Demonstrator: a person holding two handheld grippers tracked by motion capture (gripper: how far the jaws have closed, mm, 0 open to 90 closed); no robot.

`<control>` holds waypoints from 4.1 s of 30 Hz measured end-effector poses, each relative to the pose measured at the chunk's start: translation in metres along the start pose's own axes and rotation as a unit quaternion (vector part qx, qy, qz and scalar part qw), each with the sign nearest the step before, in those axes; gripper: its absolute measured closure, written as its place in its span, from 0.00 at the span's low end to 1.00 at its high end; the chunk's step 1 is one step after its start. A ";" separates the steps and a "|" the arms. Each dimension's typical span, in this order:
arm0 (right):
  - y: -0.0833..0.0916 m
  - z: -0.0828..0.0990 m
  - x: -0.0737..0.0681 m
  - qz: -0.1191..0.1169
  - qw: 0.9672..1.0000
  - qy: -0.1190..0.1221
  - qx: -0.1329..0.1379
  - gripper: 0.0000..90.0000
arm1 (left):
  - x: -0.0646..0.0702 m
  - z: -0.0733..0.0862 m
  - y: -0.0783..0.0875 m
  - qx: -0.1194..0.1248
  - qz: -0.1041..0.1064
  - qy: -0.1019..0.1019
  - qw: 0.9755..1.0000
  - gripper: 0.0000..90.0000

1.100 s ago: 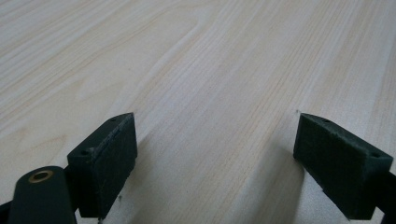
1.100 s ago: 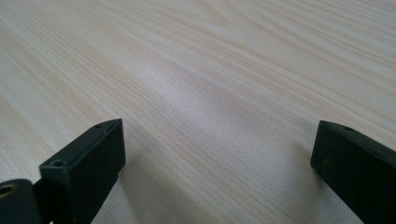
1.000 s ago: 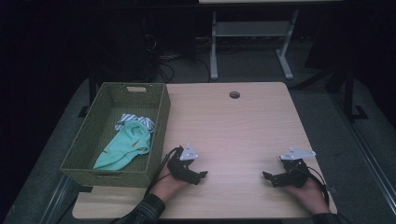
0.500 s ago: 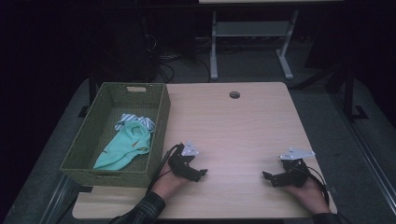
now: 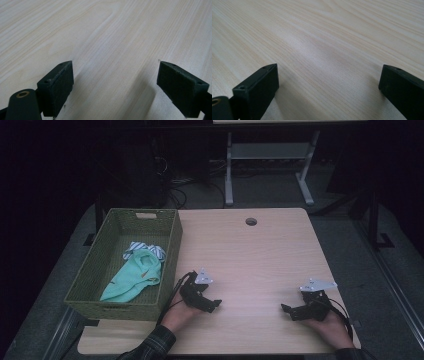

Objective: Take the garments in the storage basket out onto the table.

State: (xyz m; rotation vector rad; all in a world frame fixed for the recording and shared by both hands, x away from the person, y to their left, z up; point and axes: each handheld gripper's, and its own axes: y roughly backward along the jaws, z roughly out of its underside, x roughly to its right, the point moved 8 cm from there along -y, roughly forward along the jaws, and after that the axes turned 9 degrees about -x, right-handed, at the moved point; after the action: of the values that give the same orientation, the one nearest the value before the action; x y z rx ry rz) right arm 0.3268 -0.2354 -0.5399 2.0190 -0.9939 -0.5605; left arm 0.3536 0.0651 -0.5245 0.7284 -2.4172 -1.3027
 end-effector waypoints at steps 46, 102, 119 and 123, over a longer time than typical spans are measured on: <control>-0.001 -0.001 0.001 0.000 1.000 0.003 0.002 0.03 | 0.000 -0.014 0.022 0.016 0.018 0.008 1.000 0.15; -0.001 -0.001 0.001 0.001 1.000 0.005 0.003 0.03 | -0.001 -0.032 0.047 0.006 0.009 -0.009 1.000 0.15; -0.001 -0.001 0.001 0.001 1.000 0.004 0.003 0.03 | -0.002 -0.045 0.062 0.024 0.016 -0.013 0.999 0.15; -0.001 -0.001 0.001 0.001 1.000 0.004 0.003 0.03 | -0.002 -0.046 0.064 0.024 0.022 -0.014 0.999 0.15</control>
State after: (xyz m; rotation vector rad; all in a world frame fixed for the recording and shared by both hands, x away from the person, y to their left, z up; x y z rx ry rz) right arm 0.3285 -0.2354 -0.5400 2.0237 -0.9925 -0.5483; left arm 0.3588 0.0638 -0.4460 0.6695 -2.4801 -1.2514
